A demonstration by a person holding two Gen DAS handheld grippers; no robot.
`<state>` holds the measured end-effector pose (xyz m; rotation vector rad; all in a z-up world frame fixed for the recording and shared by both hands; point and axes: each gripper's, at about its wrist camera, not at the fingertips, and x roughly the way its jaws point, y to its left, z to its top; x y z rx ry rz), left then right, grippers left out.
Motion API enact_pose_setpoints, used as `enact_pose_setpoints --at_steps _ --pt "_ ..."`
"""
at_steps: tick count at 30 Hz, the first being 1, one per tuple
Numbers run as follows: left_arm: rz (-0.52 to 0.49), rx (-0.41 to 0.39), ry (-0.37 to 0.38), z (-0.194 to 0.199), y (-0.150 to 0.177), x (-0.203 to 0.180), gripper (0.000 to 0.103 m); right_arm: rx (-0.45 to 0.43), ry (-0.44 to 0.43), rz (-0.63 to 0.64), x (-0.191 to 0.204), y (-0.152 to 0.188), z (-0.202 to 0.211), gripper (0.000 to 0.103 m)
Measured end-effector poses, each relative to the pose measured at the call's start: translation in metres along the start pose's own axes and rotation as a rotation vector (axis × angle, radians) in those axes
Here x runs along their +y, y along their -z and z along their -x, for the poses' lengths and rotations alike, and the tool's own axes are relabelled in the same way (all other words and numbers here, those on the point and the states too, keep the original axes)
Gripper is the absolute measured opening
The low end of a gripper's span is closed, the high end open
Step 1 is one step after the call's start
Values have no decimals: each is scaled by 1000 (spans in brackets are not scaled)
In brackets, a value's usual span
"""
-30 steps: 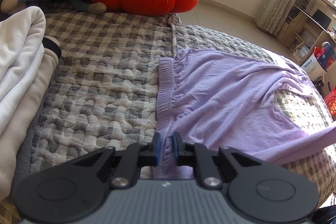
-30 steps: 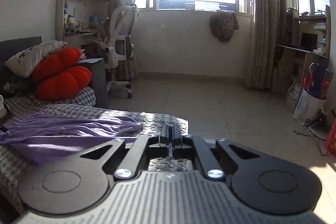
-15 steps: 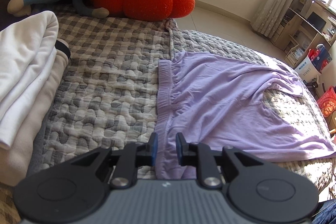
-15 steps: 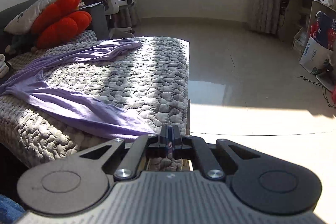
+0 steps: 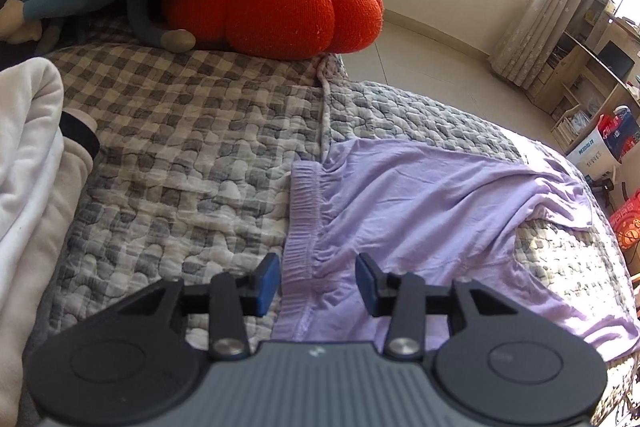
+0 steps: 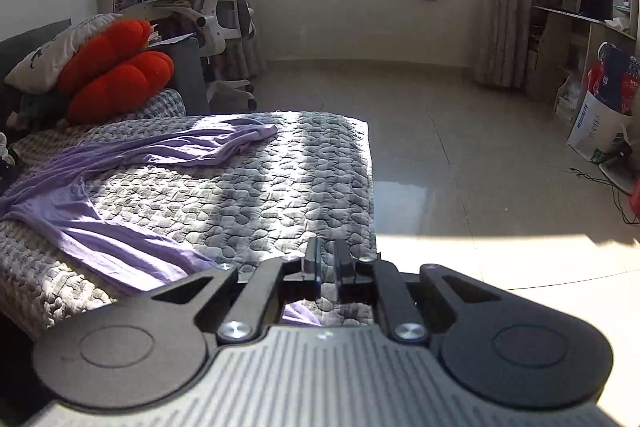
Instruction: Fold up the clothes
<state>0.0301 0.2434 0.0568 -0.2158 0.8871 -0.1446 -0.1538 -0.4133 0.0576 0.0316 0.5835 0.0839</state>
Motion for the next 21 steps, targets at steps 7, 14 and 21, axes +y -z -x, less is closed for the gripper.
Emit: enact_pose_setpoints --at_steps 7,14,21 --pt "117 -28 -17 -49 -43 5 44 40 -10 -68 13 -42 -50 12" --pt "83 -21 -67 -88 -55 -8 29 167 -49 -266 27 -87 -164 36" --pt "24 -77 -136 -81 -68 -15 22 240 -61 -190 69 -126 -268 37"
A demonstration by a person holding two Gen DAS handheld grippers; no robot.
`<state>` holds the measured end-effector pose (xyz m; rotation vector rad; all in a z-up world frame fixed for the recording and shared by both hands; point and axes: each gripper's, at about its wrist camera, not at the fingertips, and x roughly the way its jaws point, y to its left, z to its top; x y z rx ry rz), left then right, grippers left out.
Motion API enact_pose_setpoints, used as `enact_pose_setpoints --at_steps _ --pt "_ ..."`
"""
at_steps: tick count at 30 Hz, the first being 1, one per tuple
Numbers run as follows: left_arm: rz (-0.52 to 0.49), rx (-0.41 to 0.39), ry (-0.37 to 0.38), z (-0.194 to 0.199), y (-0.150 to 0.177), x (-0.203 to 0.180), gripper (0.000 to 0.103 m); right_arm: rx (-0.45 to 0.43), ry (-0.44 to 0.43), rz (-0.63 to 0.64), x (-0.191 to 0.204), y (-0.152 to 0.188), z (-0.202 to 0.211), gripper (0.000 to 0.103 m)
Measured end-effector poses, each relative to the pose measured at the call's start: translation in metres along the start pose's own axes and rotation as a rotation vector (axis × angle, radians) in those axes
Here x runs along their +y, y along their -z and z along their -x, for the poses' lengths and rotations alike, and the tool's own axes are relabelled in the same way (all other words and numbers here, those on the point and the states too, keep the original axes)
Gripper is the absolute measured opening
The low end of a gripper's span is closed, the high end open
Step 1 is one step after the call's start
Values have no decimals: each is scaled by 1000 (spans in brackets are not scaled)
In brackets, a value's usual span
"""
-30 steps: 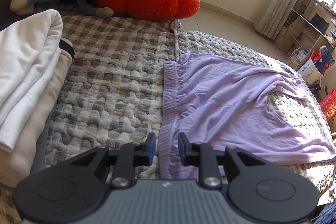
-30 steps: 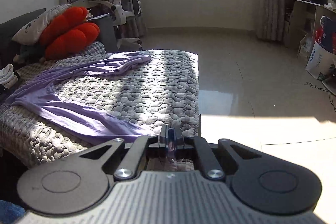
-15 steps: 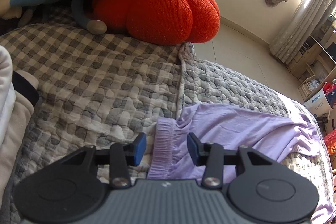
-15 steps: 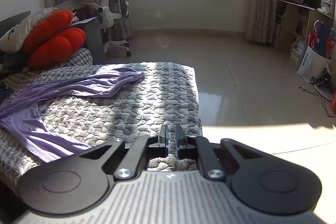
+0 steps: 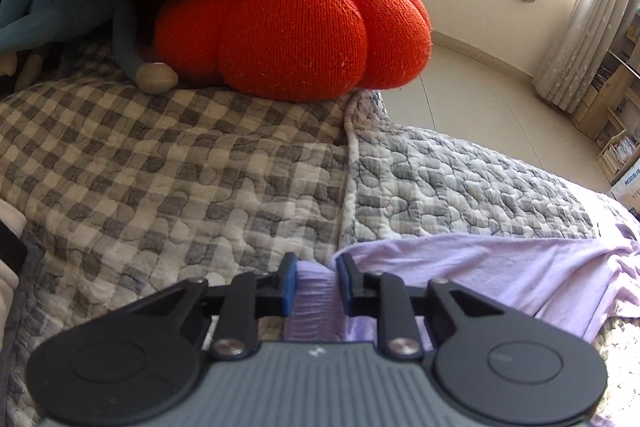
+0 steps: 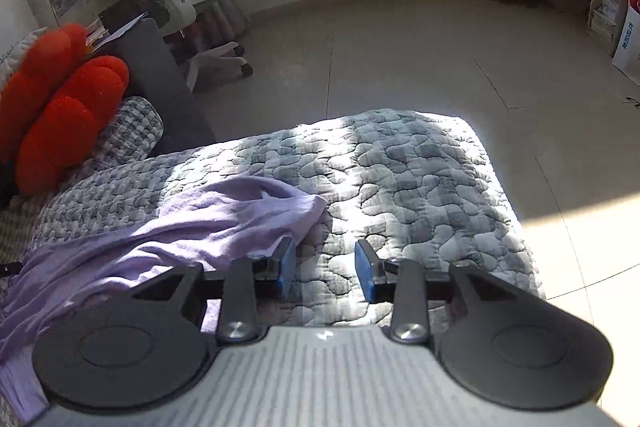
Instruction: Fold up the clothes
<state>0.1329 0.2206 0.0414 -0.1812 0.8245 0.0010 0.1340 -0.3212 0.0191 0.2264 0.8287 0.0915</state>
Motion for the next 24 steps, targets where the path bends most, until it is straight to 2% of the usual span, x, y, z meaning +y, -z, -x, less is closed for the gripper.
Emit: enact_pose_setpoints --at_steps 3,4,6,10,12,13,15,17,20,21,23,24 --pt "44 -48 -56 15 -15 11 22 -2 -20 22 19 1 -23 37" --pt "80 -68 -80 20 -22 19 22 -28 -17 47 28 4 -25 34" --pt "177 -95 -102 26 -36 33 21 -98 -17 127 48 10 -21 3" --pt "318 -141 -111 28 -50 45 22 -256 -37 154 65 0 6 3" --pt "399 -173 -143 22 -51 46 22 -334 -51 143 70 -7 26 2" --pt "464 -183 -159 18 -48 49 22 -374 -63 138 72 -12 38 2" --pt "584 -192 -174 9 -41 54 22 -398 -87 150 74 -19 56 2" --pt "586 -196 -182 1 -34 51 22 -349 -103 184 79 -24 64 3" --pt "532 -203 -242 -4 -30 48 22 -289 -47 198 72 -24 58 15" --pt "532 -203 -237 -1 -31 51 22 -274 -38 167 63 -23 53 21" --pt "508 -202 -219 4 -33 53 22 -191 -43 15 33 -18 31 31" --pt "473 -196 -212 4 -35 49 22 -147 -56 -64 18 -13 19 31"
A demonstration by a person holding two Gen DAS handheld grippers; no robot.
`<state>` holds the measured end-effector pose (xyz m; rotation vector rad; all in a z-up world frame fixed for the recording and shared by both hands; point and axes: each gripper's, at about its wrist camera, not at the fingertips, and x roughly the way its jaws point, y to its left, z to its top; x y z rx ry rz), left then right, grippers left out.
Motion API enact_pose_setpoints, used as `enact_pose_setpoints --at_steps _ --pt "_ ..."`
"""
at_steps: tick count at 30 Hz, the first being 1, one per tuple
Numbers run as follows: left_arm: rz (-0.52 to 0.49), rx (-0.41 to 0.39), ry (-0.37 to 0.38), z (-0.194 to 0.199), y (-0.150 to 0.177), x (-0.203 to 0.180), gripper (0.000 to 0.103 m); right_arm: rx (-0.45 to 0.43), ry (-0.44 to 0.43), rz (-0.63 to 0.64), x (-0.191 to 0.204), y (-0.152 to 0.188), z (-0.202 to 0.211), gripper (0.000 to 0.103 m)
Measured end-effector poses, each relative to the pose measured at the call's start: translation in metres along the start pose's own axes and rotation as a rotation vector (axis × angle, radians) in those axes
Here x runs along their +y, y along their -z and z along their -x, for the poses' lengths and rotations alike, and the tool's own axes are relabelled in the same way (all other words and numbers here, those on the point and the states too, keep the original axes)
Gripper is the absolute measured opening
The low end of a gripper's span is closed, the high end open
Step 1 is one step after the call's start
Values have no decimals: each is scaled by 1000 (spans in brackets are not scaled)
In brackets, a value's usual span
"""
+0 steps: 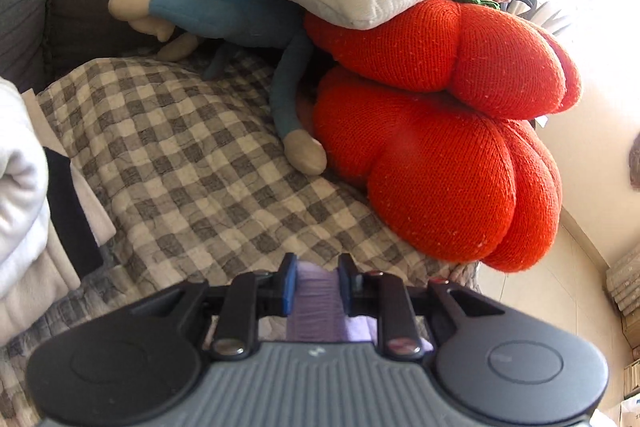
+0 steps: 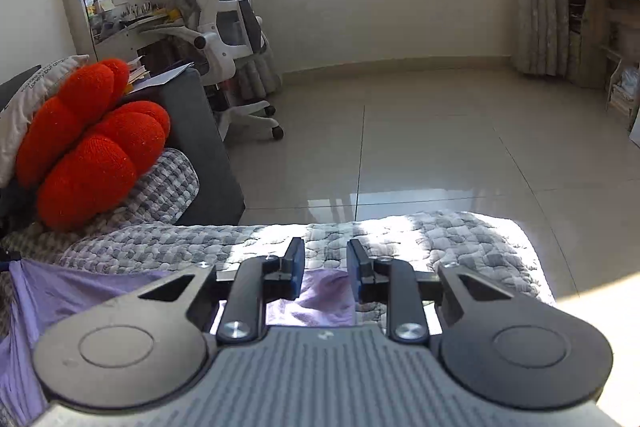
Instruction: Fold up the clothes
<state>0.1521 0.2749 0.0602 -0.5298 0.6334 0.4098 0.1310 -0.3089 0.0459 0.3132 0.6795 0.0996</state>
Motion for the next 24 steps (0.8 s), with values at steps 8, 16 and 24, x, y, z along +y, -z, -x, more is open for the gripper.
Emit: enact_pose_setpoints --at_steps 8,16,24 --pt "-149 39 17 -4 8 -18 22 100 -109 -80 -8 28 -38 41" --pt "-149 45 10 -2 7 -16 22 -28 159 179 34 19 -21 4" --pt "-191 61 112 8 16 -45 22 -166 388 349 39 -16 36 4"
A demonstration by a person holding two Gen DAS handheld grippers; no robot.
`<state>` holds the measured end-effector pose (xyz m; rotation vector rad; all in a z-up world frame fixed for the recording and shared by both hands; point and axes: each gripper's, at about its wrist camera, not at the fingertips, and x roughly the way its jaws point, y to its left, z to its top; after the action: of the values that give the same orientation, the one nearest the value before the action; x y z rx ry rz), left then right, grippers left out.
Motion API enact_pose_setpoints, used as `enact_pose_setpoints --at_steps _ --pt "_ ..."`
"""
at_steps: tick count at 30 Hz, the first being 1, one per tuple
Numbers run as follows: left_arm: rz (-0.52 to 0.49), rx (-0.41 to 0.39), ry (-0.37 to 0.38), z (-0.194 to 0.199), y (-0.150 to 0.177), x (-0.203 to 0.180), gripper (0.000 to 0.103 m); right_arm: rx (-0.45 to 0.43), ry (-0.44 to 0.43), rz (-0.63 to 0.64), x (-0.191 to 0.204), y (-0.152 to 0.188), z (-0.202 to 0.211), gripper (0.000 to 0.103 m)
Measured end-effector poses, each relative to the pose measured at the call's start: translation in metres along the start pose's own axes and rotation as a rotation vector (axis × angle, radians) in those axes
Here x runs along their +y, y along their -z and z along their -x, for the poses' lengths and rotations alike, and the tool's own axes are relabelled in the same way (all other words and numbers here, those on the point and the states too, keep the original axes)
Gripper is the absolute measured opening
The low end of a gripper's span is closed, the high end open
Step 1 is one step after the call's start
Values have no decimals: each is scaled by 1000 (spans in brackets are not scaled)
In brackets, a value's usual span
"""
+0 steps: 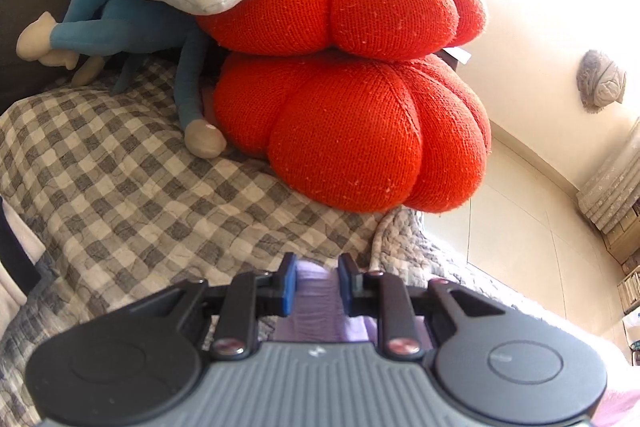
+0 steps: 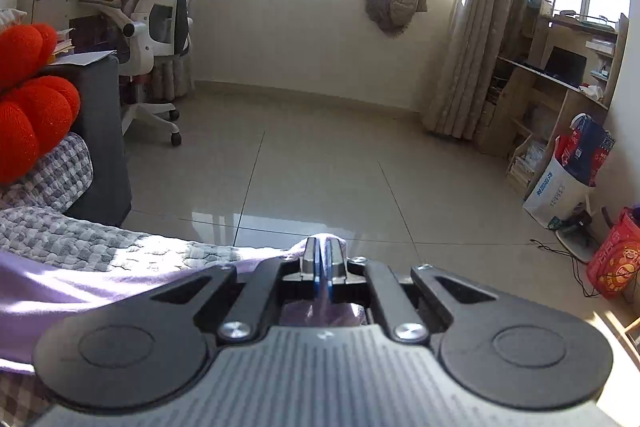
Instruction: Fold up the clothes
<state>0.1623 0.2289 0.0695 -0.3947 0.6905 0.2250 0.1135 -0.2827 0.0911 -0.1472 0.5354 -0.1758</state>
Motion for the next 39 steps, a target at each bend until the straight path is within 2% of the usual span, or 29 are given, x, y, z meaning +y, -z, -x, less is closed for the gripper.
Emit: enact_pose_setpoints --at_steps 5,6,7,9,11,15,18,20,23,27,30,32,33,39 --pt "4 14 -20 -9 4 6 22 72 -68 97 18 16 -19 8" --pt "14 16 -20 -10 4 10 22 84 -101 78 16 19 -22 8" --pt "20 16 -19 -11 4 13 22 96 -137 49 12 20 -24 8" --pt "24 6 -12 -12 2 17 22 101 -224 -106 -11 19 -28 10" --pt "15 1 -10 -13 2 16 22 111 -255 -281 -40 21 -35 13" --pt "13 0 -5 -14 1 16 22 187 -214 -485 -79 42 -59 13" --pt "20 2 -6 -15 0 19 22 266 -168 -550 -83 63 -78 14" --pt "28 4 -8 -15 0 21 22 299 -197 -598 -83 77 -88 17" --pt "31 3 -11 -15 -1 23 22 266 -229 -647 -84 81 -84 17" --pt "29 2 -14 -15 -1 23 22 240 -353 -681 -83 74 -80 17" --pt "28 2 -16 -15 -1 23 22 226 -290 -585 -74 70 -78 16" --pt "31 -3 -14 -14 -1 24 22 217 -242 -516 -68 67 -76 3" --pt "35 -6 -12 -14 -2 24 22 212 -218 -481 -64 66 -76 3" --pt "45 -13 1 -12 -5 26 22 15 -22 -451 -97 40 -40 3"
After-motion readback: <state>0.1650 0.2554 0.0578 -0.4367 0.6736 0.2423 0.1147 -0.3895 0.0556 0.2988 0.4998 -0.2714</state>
